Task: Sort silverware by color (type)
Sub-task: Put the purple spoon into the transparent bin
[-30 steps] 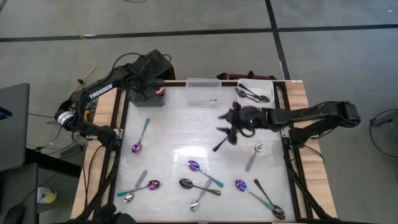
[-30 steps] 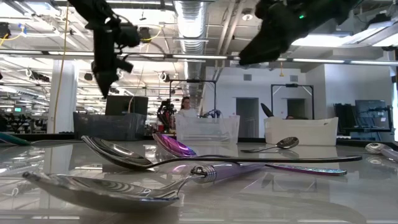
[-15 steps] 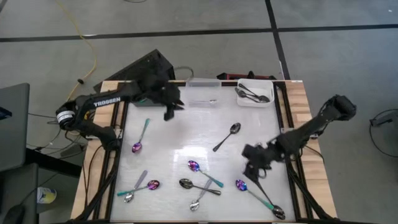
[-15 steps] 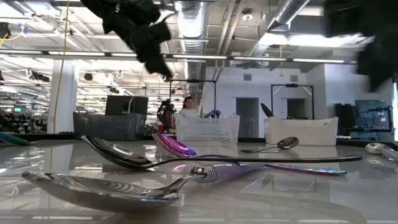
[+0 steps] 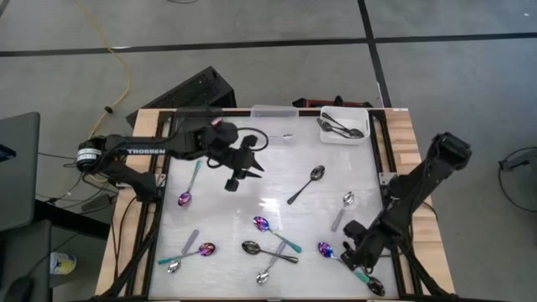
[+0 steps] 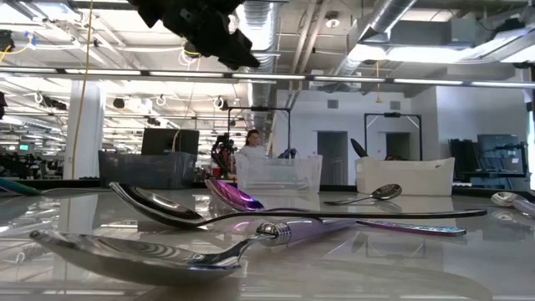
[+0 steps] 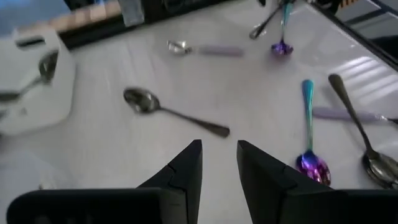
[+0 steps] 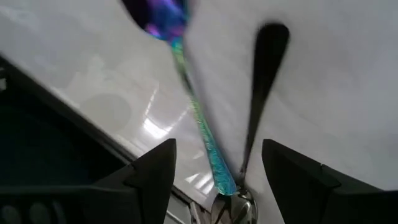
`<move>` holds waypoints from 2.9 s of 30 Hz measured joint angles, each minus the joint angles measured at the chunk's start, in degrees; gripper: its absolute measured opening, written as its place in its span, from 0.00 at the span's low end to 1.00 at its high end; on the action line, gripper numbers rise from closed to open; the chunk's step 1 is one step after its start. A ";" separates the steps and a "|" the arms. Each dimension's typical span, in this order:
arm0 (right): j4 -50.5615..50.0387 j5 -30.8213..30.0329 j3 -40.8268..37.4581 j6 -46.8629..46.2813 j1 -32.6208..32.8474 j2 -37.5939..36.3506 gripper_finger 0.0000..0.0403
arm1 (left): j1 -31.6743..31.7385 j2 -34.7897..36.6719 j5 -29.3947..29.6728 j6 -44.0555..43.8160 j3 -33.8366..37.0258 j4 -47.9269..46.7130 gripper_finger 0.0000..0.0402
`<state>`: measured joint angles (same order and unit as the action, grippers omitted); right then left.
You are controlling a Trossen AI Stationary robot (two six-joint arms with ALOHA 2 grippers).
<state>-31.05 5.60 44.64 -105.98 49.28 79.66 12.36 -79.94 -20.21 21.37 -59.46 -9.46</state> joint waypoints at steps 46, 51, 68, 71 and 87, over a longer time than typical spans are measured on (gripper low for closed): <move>-15.59 -30.02 -10.28 35.87 -4.82 -6.22 0.35 | -11.01 -50.45 10.40 -27.49 -38.98 9.23 0.22; -12.42 -30.16 -12.78 36.56 -4.82 -6.23 0.11 | -11.09 -50.16 10.34 -26.79 -39.10 7.44 0.22; 9.64 -45.06 -18.78 43.20 -14.34 -6.21 0.04 | -10.99 -50.16 8.64 -18.63 -39.08 5.42 0.22; 10.76 -40.70 -18.34 45.82 -15.42 -6.21 0.06 | -10.99 -50.16 9.00 -14.29 -39.08 5.49 0.24; -19.65 -59.60 -6.99 22.39 -1.82 -10.71 0.06 | -11.29 -54.99 15.81 -14.38 -38.68 19.23 0.44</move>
<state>-50.71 -54.00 37.65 -83.59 47.47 68.95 1.07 -134.93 -4.40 6.99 -98.15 9.77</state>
